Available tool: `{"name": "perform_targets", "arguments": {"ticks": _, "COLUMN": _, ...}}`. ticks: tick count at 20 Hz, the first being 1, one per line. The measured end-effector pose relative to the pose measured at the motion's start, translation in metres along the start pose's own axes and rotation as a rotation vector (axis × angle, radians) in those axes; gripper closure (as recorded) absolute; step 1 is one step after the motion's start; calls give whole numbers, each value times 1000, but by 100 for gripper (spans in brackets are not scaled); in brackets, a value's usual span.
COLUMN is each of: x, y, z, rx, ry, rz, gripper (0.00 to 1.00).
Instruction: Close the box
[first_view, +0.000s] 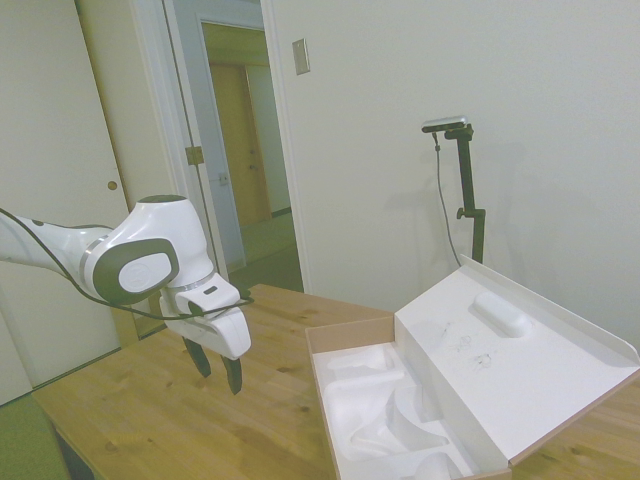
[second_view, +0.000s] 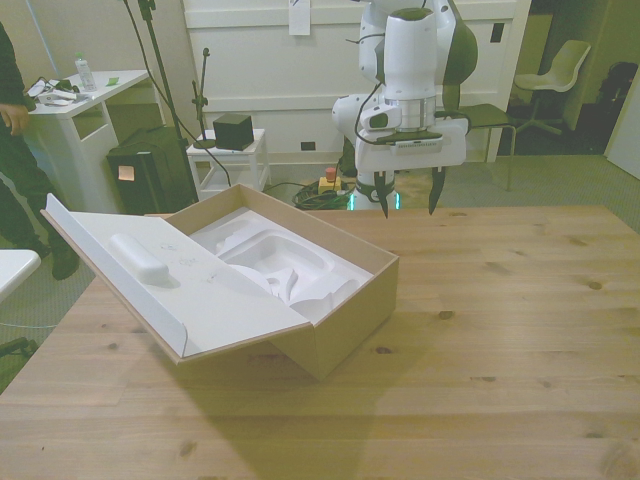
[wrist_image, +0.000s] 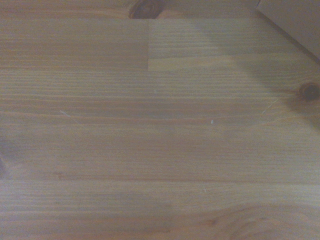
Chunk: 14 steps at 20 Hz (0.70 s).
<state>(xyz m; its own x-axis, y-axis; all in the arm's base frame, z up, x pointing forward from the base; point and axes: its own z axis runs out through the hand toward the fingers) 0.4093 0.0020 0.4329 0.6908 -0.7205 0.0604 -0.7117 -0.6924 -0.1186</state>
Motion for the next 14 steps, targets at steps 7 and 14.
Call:
{"name": "perform_targets", "arguments": {"ticks": 7, "x": 15, "y": -2, "z": -31, "rx": 50, "ry": 33, "rz": 66, "gripper": 0}}
{"name": "perform_targets", "arguments": {"ticks": 14, "x": 64, "y": 16, "z": -115, "rx": 150, "ry": 104, "rz": 166, "gripper": 0}}
